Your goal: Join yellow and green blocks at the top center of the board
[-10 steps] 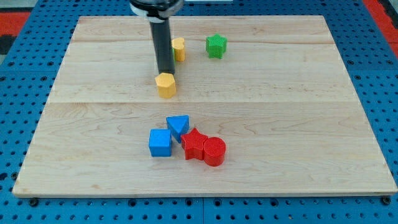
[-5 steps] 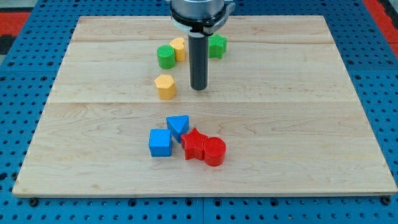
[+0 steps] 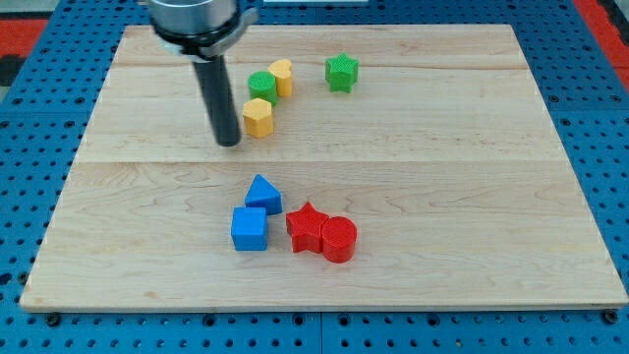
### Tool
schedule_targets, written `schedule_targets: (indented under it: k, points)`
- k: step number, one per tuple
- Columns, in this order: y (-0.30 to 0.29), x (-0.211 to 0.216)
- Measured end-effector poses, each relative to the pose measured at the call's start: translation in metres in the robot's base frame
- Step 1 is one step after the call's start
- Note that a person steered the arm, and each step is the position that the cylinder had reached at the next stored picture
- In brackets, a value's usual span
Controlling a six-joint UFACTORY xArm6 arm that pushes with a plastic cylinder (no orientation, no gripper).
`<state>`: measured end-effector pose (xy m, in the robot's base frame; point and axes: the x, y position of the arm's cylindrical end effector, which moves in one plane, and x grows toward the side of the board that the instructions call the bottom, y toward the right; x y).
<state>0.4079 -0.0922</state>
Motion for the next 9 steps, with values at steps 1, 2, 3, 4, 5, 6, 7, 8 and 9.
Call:
schedule_targets:
  k: [1,2,3,4,5,6,7,8,9]
  points:
    - [0.053,-0.012]
    - [0.071,-0.027]
    - [0.070,-0.027]
    - [0.067,0.008]
    - [0.022,-0.056]
    - [0.031,-0.080]
    - [0.027,-0.076]
    - [-0.009,-0.061]
    - [-0.028,-0.106]
